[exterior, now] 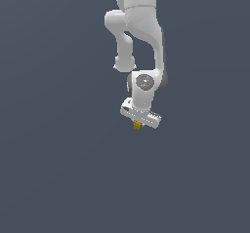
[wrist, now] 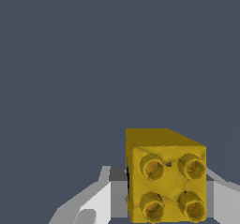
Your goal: Pick up the object and move it to a goal position.
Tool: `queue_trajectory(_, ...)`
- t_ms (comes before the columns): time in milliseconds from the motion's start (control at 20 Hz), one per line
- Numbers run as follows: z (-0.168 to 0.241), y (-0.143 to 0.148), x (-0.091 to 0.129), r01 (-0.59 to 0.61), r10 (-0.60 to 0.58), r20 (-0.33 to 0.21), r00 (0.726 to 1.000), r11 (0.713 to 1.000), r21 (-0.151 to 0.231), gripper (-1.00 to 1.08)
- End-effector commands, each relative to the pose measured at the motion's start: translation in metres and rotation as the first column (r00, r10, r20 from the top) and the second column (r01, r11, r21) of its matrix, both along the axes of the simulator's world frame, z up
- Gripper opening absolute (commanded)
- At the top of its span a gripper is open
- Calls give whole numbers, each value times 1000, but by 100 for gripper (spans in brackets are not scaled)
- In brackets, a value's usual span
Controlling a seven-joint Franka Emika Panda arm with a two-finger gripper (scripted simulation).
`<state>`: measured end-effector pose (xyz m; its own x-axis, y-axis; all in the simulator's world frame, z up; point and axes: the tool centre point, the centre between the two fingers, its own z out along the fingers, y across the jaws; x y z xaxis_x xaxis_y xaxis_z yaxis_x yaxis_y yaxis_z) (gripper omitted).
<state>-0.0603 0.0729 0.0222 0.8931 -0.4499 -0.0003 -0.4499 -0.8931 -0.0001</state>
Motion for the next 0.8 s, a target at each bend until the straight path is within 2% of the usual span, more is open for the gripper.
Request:
queue_trajectory(0, 0, 0, 0, 0, 0, 0, 1000, 1000, 0, -100)
queue_trajectory(350, 4, -3, 8, 0, 0, 0, 1000, 1000, 0, -100)
queue_trajectory(750, 22, -16, 40, 0, 0, 0, 1000, 1000, 0, -100)
